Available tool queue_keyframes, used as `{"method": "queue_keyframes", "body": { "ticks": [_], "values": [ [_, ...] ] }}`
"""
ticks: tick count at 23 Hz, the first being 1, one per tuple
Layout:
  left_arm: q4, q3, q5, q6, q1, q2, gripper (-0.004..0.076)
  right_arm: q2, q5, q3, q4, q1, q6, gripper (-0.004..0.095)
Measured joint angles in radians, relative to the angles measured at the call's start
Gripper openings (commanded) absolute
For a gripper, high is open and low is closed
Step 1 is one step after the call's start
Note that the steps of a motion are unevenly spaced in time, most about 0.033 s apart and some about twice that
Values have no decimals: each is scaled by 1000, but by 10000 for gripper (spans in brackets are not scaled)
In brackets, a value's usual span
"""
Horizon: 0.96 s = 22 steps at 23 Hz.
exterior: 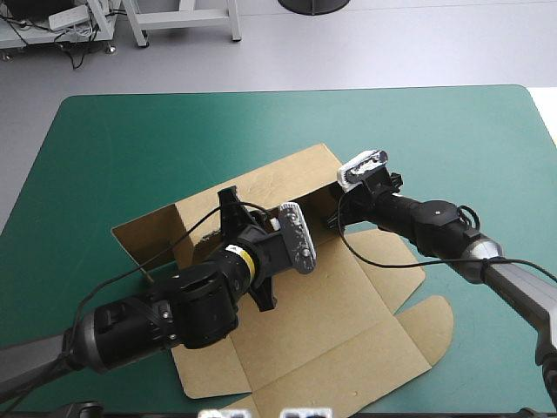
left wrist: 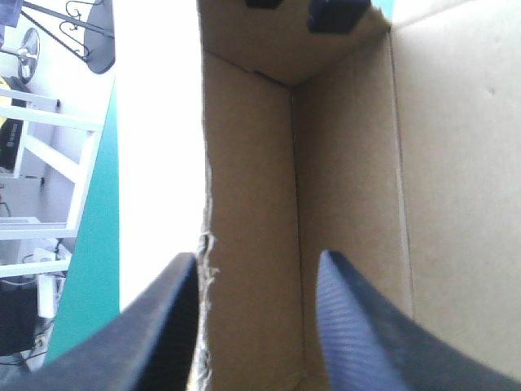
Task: Fold the box
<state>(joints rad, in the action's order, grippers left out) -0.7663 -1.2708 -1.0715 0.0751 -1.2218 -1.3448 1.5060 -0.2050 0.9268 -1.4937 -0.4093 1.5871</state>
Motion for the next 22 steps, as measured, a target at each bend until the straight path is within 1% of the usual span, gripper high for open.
{"method": "queue_keyframes", "body": {
  "ticks": [1,3,5,6,7,9,12,13,14,17,19,22],
  "values": [
    [19,-29,0,11,0,20,-9,0,0,0,0,0,0,-20],
    [30,-60,-16,14,0,53,-2,0,0,0,1,-1,0,-20],
    [25,-74,-57,16,7,79,-2,0,0,0,18,-1,-10,-20],
    [26,-75,-79,20,20,91,-2,-1,2,1,47,-3,-30,-20],
    [27,-76,-92,33,43,98,-2,-8,5,1,89,-5,-67,-20],
    [55,-76,-107,88,132,114,-2,-42,-3,0,264,-5,-239,-20],
    [94,-76,-89,119,223,122,-2,-94,-50,0,480,0,-432,-20],
    [119,-77,-72,123,266,123,-2,-119,-104,6,574,10,-520,-20],
    [154,-77,-44,121,324,124,-2,-148,-179,22,699,26,-635,-20],
    [240,-77,7,86,436,124,-2,-185,-334,83,902,53,-811,-20],
    [298,-77,33,50,506,124,-2,-195,-431,137,1011,65,-890,-20],
    [380,-77,50,-4,621,124,-2,-198,-581,236,1130,70,-991,-20]
  ]
}}
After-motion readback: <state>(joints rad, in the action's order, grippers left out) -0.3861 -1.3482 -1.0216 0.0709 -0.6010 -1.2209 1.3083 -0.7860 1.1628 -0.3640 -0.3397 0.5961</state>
